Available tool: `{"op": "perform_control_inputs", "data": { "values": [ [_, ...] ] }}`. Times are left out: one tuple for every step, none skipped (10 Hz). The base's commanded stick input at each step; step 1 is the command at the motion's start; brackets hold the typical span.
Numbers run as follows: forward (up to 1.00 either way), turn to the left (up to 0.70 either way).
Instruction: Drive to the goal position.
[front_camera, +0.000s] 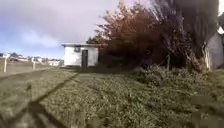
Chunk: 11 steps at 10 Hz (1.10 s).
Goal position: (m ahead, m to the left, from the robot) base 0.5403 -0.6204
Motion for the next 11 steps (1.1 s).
{"op": "perform_control_inputs", "data": {
  "values": [
    [0.7,0.0],
    [0.7,0.0],
    [0.7,0.0],
    [0.7,0.0],
    [0.7,0.0],
    [0.7,0.0],
    [0.7,0.0],
    [0.7,0.0],
    [0.7,0.0],
    [0.7,0.0],
    [0.7,0.0]
  ]
}}
